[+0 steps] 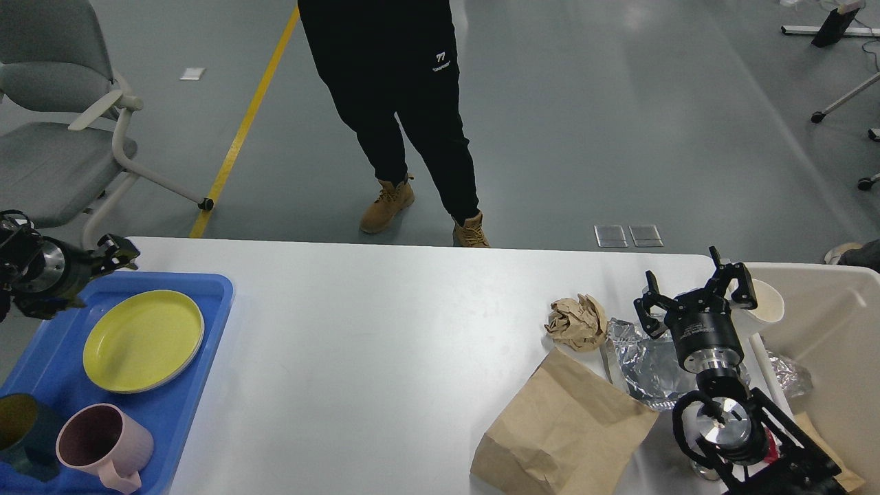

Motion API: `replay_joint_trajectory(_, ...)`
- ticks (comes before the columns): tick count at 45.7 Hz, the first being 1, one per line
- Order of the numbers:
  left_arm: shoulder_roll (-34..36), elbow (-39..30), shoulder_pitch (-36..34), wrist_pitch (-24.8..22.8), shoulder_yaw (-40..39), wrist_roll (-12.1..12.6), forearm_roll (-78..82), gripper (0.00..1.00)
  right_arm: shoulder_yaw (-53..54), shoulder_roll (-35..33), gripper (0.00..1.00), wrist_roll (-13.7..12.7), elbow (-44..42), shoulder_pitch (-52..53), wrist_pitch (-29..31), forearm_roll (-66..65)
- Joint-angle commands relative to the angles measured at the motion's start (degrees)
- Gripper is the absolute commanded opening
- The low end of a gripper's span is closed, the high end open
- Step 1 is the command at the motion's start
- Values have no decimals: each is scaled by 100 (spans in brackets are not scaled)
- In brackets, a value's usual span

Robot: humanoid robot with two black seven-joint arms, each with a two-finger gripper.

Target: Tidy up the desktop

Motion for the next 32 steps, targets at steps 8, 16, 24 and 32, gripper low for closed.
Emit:
replay_joint_trajectory(8, 37, 80, 622, 275, -4299, -80, -12, 96, 0, 0, 100, -3, 0, 0, 0, 0)
replay_joint_trajectory(16, 28, 71, 1184, 328, -6795, -89, -55, 96, 0, 0, 100, -3, 0, 0, 0, 0)
replay_joint_trajectory(24, -16, 71, 1571, 319, -9081, -80, -328, 96, 0, 0, 100, -3, 0, 0, 0, 0)
replay_joint_trajectory(32, 19, 71, 1589, 319, -9716, -89, -372, 96, 0, 0, 100, -3, 0, 0, 0, 0)
